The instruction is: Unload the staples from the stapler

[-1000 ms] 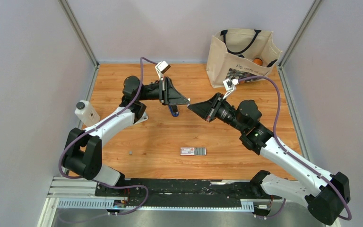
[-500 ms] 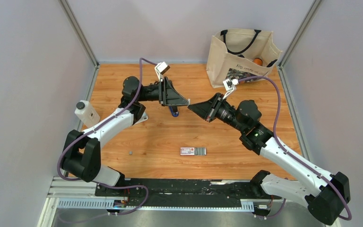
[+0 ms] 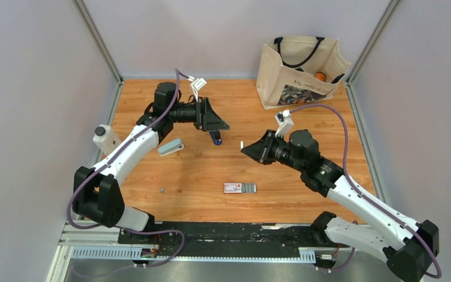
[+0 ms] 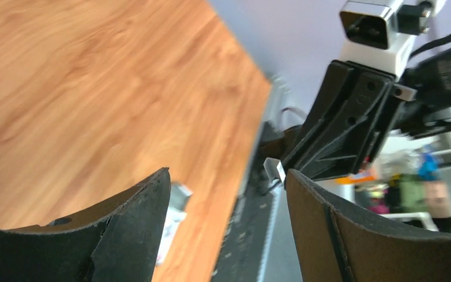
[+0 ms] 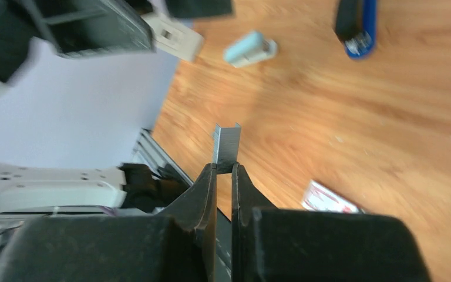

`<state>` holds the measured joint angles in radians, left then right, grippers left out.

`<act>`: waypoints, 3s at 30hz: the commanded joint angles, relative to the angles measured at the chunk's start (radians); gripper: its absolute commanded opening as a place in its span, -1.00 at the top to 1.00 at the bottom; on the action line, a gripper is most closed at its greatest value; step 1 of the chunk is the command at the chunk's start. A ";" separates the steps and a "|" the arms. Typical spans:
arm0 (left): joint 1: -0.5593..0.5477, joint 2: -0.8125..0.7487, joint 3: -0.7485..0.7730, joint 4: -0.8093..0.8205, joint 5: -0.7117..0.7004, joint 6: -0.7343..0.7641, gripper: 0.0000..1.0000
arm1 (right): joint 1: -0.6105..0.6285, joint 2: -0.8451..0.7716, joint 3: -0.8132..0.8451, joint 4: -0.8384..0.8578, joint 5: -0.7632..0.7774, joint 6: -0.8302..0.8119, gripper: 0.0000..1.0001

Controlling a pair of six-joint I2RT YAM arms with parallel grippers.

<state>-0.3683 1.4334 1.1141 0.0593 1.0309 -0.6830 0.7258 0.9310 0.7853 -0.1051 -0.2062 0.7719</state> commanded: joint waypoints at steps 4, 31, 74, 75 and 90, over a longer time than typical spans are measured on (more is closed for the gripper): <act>-0.033 0.033 0.093 -0.729 -0.316 0.798 -0.61 | 0.083 -0.020 -0.092 -0.303 0.175 0.015 1.00; -0.161 0.078 -0.071 -0.796 -0.627 1.048 -0.67 | 0.159 0.200 0.026 -0.372 0.403 -0.020 0.57; -0.360 0.292 -0.037 -0.727 -0.782 0.984 0.51 | 0.037 0.000 -0.113 -0.304 0.335 -0.023 0.65; -0.360 0.291 -0.042 -0.727 -0.787 0.985 0.53 | 0.037 0.000 -0.113 -0.303 0.337 -0.023 0.65; -0.351 0.207 0.058 -0.811 -0.715 0.970 1.00 | 0.030 -0.009 -0.089 -0.314 0.332 -0.039 0.65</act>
<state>-0.7250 1.7206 1.0740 -0.6914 0.2493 0.3000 0.7624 0.9382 0.6567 -0.4450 0.1284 0.7570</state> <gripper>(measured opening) 0.091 0.172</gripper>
